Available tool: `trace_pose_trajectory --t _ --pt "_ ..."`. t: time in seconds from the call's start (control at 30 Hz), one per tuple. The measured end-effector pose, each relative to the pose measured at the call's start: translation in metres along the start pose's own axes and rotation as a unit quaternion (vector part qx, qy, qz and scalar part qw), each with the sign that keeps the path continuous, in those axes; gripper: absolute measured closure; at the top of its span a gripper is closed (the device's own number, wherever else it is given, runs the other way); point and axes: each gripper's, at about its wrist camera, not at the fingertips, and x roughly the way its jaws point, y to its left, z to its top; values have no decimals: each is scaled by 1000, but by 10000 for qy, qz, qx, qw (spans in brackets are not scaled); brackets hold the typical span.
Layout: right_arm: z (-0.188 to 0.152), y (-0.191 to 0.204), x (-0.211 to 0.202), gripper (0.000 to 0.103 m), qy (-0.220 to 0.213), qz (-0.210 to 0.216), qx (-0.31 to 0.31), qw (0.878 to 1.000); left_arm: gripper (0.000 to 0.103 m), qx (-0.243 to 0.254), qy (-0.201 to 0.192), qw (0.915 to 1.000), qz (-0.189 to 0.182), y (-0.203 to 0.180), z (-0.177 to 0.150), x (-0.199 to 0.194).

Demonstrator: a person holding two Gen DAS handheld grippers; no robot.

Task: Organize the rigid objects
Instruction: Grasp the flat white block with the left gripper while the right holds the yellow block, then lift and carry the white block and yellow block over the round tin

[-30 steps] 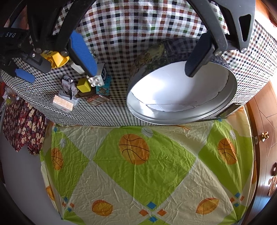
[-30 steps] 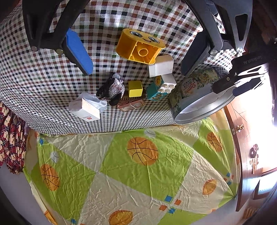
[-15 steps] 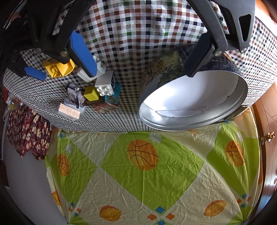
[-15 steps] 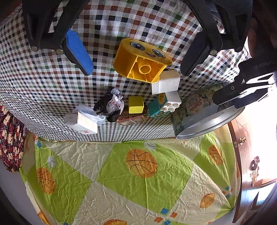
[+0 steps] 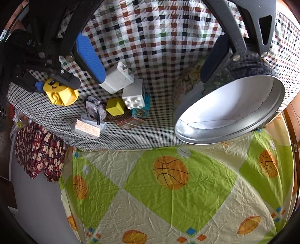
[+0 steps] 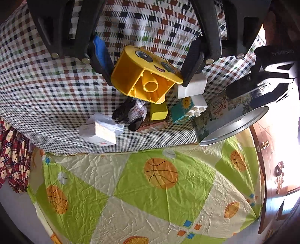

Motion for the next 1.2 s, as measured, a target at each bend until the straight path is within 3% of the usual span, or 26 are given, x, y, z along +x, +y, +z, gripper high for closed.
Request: trace_pose_trajectory --t 0.5,0.57,0.63,0.8,1.2 --pt "28 -34 0 32 -98 -443 206 9988 11 100 1070 9932 -457 -39 12 55" --pt "30 -36 4 32 -79 -465 178 9987 19 196 1143 9924 -403 -44 11 59" --pt "29 -37 8 32 -30 -428 215 9988 42 210 1265 9907 -463 -45 8 63" --pt "28 -31 6 32 -57 -475 43 9988 44 117 1177 9908 -657 -40 6 63" --pt "26 -29 -4 32 -407 -502 54 9979 44 -13 270 9977 -625 -30 4 38"
